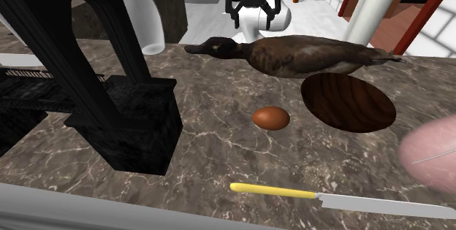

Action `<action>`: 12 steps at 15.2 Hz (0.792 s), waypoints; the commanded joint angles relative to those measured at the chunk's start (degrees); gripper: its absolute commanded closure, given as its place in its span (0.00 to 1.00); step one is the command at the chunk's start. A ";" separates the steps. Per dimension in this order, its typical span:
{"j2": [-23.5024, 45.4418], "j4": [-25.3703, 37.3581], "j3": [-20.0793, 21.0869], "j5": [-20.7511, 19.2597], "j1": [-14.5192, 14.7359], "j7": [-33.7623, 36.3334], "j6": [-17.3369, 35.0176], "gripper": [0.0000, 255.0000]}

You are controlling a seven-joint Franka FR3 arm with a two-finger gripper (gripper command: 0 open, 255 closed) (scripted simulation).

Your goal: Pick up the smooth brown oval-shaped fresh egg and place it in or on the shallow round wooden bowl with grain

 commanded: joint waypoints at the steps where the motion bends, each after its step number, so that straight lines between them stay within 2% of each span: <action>1: 0.00 0.00 0.00 0.00 0.00 0.00 0.00 0.00; 6: 10.99 6.39 5.30 3.08 -0.81 10.65 3.89 0.00; 12: 25.16 16.76 10.16 4.00 -2.24 23.24 6.88 0.00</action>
